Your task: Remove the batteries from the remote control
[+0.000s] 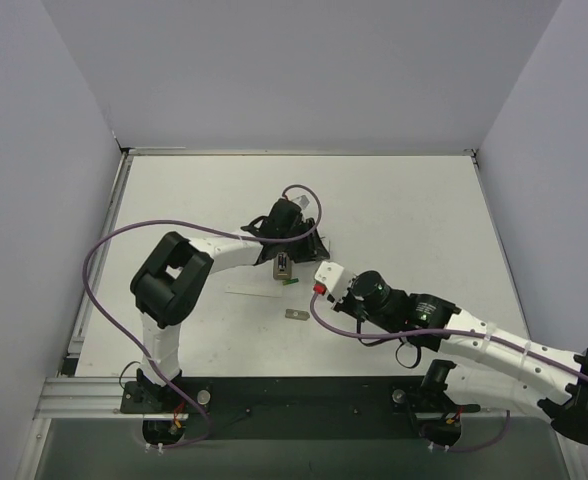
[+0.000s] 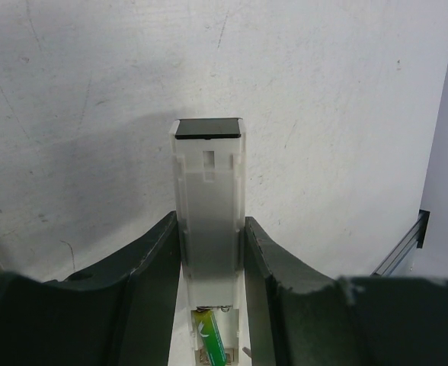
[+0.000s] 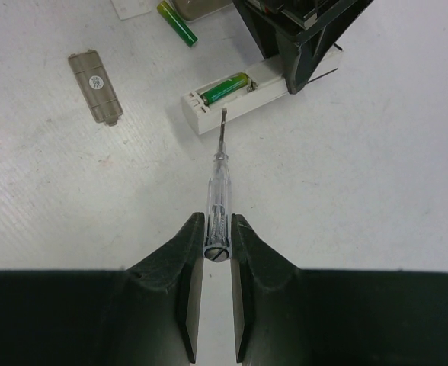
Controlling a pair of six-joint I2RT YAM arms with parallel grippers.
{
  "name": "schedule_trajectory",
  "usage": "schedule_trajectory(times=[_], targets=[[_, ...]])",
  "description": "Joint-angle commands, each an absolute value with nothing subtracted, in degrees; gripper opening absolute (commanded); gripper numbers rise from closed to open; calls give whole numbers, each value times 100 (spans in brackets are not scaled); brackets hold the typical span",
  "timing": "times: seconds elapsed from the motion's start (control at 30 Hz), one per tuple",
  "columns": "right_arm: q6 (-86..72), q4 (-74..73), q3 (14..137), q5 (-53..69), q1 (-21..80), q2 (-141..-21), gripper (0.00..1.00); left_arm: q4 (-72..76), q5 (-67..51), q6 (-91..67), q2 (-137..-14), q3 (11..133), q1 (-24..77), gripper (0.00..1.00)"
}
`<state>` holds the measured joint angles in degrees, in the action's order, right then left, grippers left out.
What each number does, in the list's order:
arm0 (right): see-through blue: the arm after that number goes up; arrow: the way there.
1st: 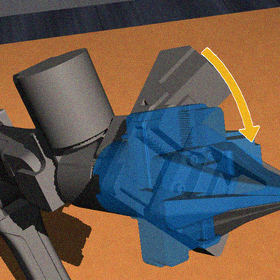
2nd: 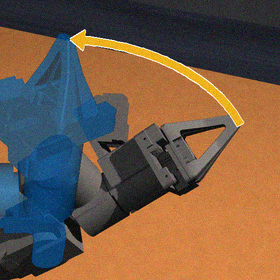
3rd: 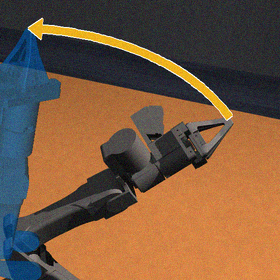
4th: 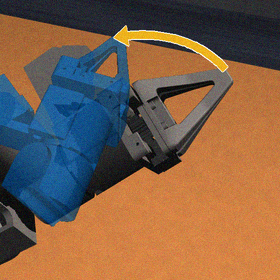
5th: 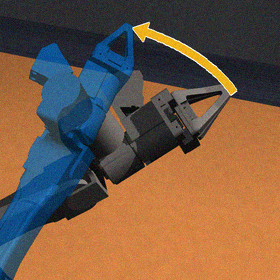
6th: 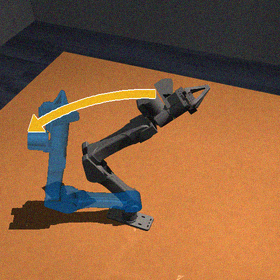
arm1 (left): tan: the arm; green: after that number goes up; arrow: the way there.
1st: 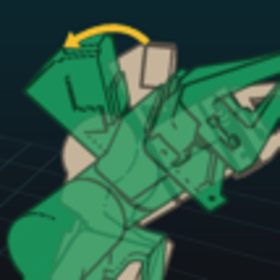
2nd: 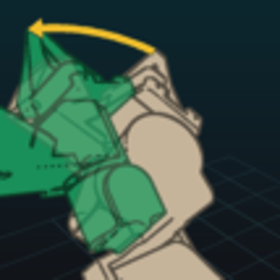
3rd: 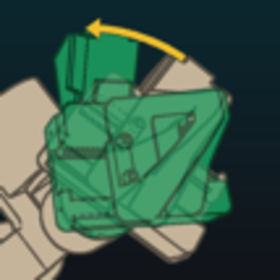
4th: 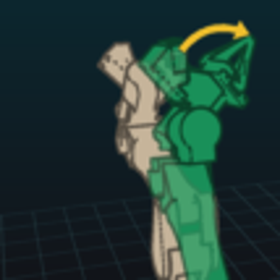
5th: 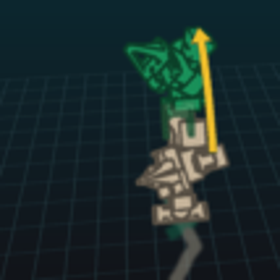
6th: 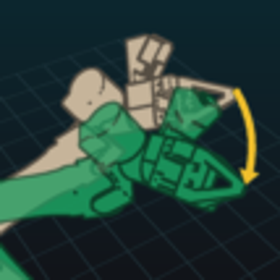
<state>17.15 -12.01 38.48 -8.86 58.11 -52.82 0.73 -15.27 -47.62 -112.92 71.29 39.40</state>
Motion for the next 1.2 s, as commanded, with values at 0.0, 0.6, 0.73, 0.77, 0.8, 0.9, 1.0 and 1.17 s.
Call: schedule_trajectory(times=[0.0,0.6,0.73,0.77,0.8,0.9,1.0,1.17], targets=[[1942,-1265,4175,-1195,5968,-5562,0,826,-1556,-5185,-10977,7049,3946,0],[2057,-1433,4439,-1573,6249,-5906,0,932,-1503,-5080,-10978,6917,3876,0],[2092,-1441,4430,-1731,6258,-6064,0,905,-1485,-5089,-10951,6882,3876,0],[2100,-1441,4430,-1775,6267,-6143,0,905,-1477,-5106,-10942,6864,3876,0],[2109,-1441,4430,-1819,6275,-6178,0,923,-1477,-5106,-10942,6864,3876,0],[2153,-1477,4500,-2021,6345,-6380,0,888,-1441,-5115,-10934,6847,3867,0],[2223,-1389,4491,-2030,6372,-6504,0,967,-1450,-5168,-10925,6794,3858,0],[2259,-1038,4360,-1960,6363,-6583,0,1063,-1494,-5230,-10925,6750,3841,0]])
